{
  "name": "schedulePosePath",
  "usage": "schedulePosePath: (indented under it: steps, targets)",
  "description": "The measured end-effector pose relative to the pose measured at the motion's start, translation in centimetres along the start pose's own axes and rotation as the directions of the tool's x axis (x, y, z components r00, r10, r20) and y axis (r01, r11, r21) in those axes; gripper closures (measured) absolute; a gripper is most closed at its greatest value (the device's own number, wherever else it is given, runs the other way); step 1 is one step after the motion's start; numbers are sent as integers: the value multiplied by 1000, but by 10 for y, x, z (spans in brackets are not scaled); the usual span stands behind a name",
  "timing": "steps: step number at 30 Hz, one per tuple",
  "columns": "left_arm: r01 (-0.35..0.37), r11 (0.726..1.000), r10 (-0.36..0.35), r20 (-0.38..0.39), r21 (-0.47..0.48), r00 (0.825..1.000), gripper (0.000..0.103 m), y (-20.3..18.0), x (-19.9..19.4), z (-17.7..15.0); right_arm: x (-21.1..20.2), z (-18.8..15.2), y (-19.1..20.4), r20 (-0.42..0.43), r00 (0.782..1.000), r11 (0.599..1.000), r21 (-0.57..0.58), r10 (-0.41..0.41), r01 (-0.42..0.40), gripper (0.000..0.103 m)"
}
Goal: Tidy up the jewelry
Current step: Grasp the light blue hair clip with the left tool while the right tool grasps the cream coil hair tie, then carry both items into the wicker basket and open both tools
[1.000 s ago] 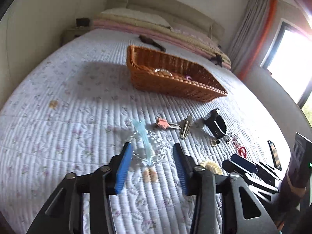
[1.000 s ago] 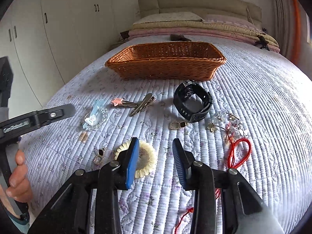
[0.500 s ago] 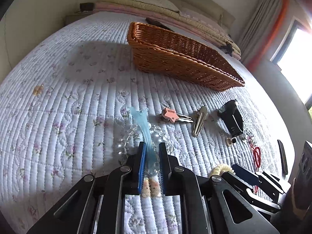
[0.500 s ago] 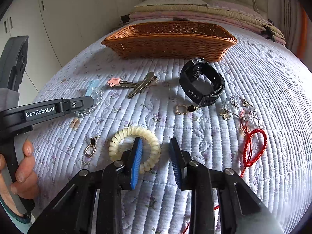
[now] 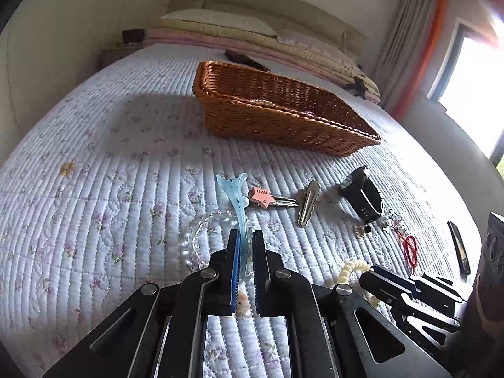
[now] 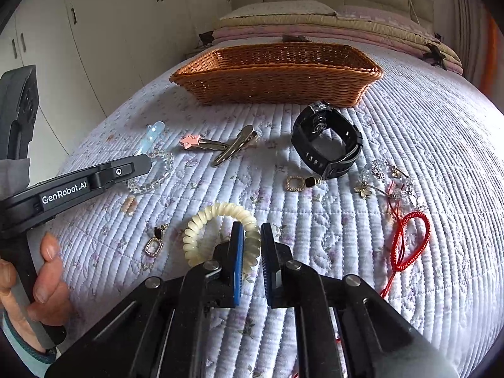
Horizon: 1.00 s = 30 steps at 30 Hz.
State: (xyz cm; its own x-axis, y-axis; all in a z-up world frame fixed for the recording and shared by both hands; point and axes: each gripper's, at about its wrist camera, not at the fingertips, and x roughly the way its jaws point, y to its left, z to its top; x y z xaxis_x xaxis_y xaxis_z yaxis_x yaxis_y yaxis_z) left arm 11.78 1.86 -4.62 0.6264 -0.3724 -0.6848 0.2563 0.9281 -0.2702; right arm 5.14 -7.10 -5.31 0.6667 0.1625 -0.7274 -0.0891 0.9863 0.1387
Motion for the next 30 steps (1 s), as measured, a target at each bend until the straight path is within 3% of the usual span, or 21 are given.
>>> schedulePosePath:
  steps: [9, 18, 24, 27, 30]
  targets:
    - [26, 1000, -27, 102, 12, 994, 96, 2, -33, 6, -18, 11, -6, 64, 998, 999, 35, 2, -4, 90]
    - [35, 996, -53, 236, 82, 970, 96, -24, -62, 72, -37, 93, -15, 198, 979, 999, 12, -38, 36, 90]
    - [60, 994, -78, 215, 89, 973, 96, -32, -21, 137, -6, 174, -30, 222, 970, 995, 12, -95, 95, 90]
    - [55, 995, -67, 158, 82, 985, 96, -31, 21, 163, 29, 208, -40, 164, 980, 994, 29, -110, 106, 90]
    - [62, 997, -65, 70, 37, 995, 96, -22, 71, 180, 79, 234, -57, 49, 995, 993, 87, -87, 82, 90]
